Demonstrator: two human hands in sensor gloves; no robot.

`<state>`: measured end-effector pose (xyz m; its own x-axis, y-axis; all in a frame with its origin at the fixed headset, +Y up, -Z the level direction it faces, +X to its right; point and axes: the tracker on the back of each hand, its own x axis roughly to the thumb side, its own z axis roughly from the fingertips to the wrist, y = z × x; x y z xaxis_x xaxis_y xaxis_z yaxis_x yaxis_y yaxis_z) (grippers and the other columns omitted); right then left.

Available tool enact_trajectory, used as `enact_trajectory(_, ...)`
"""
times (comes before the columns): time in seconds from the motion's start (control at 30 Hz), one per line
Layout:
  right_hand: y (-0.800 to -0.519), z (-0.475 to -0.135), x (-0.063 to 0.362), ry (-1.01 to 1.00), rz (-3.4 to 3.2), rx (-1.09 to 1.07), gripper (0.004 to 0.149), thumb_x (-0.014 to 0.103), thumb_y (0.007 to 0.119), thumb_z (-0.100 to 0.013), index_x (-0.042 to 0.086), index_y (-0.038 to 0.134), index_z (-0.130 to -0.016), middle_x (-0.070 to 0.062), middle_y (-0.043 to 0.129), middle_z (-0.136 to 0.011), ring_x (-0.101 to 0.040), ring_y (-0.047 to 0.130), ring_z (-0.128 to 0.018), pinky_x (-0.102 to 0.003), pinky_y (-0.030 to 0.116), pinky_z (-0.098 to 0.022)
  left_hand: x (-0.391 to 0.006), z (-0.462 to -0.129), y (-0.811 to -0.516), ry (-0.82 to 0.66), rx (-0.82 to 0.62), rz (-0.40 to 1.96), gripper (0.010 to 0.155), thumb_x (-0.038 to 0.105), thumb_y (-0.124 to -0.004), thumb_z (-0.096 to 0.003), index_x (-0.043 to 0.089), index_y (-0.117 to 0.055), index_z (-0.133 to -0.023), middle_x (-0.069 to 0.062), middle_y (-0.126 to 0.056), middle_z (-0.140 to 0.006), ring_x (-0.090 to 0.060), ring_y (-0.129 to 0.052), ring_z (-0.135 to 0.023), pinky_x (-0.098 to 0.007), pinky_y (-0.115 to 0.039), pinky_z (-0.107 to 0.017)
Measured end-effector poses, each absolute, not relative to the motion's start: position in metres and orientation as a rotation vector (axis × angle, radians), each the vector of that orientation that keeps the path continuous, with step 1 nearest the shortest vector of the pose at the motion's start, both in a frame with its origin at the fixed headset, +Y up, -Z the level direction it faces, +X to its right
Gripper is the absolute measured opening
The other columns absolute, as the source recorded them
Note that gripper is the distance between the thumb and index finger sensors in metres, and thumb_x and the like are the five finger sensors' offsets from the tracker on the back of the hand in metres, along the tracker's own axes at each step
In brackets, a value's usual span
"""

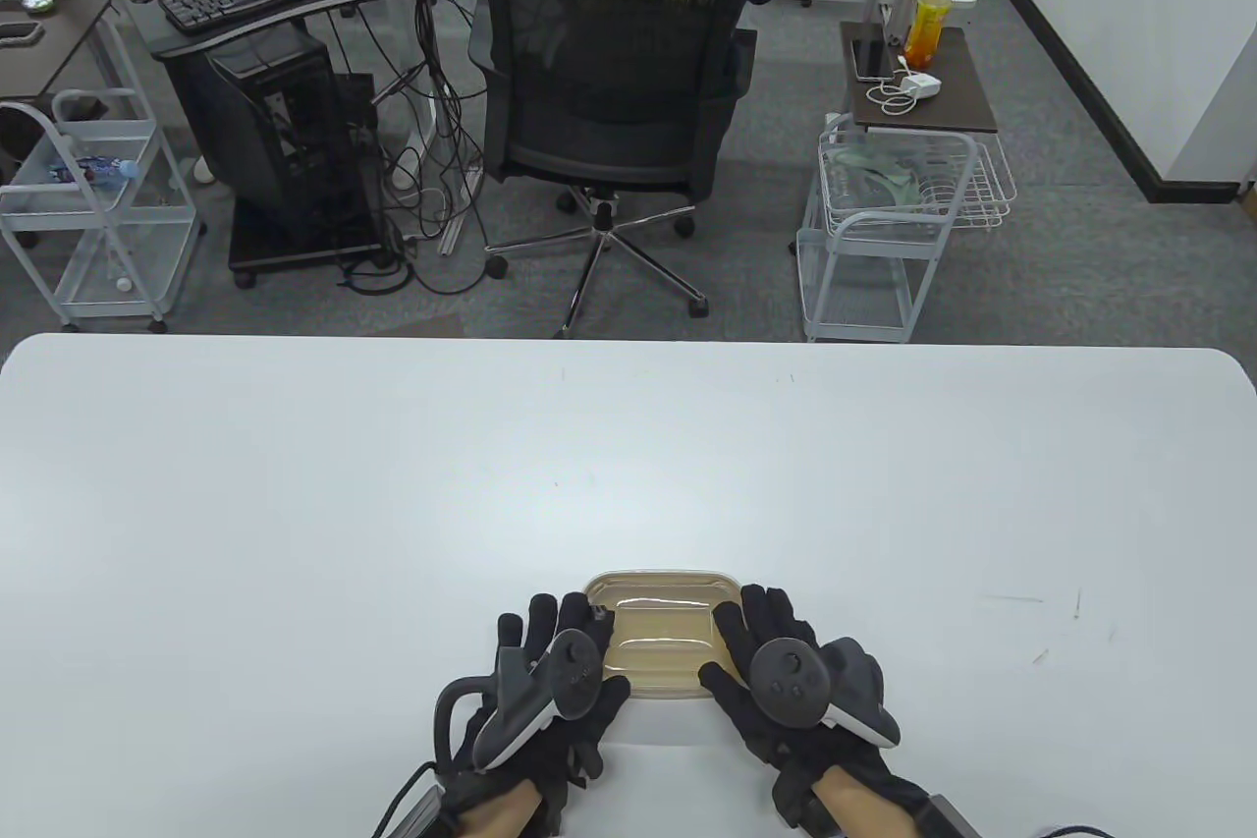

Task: Cover the takeout box

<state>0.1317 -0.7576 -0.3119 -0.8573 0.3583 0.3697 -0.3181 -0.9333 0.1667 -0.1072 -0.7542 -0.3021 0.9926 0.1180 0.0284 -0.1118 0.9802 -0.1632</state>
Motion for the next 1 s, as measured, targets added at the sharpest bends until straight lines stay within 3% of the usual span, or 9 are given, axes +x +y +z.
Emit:
enact_trajectory(0.53,-0.755,-0.312,0.134,0.105,2.729,0.556,0.068,0.043,0.061,-0.063,-0.001,0.048,-0.113,-0.036,0.034,-0.115,-0.059,0.035,-0.101,-0.073,0.045,-0.065,-0.11,-0.301,-0.753,-0.041,-0.126,0.114,0.07,0.074,-0.062,-0.0354,0.056,-0.049,-0.102,0.024,-0.042,-0.122,-0.007,-0.035,-0.119,-0.032,-0.022,-0.085)
enact_trajectory(1.0,-0.727,-0.31,0.186,-0.21,2.741,0.383,0.07,0.045,0.066,-0.061,0.003,0.049,-0.114,-0.032,0.038,-0.117,-0.056,0.035,-0.104,-0.077,0.04,-0.066,-0.174,-0.298,-0.725,0.032,0.023,0.205,0.072,0.076,-0.062,-0.0347,0.054,-0.055,-0.102,0.02,-0.046,-0.123,-0.012,-0.035,-0.119,-0.036,-0.022,-0.084)
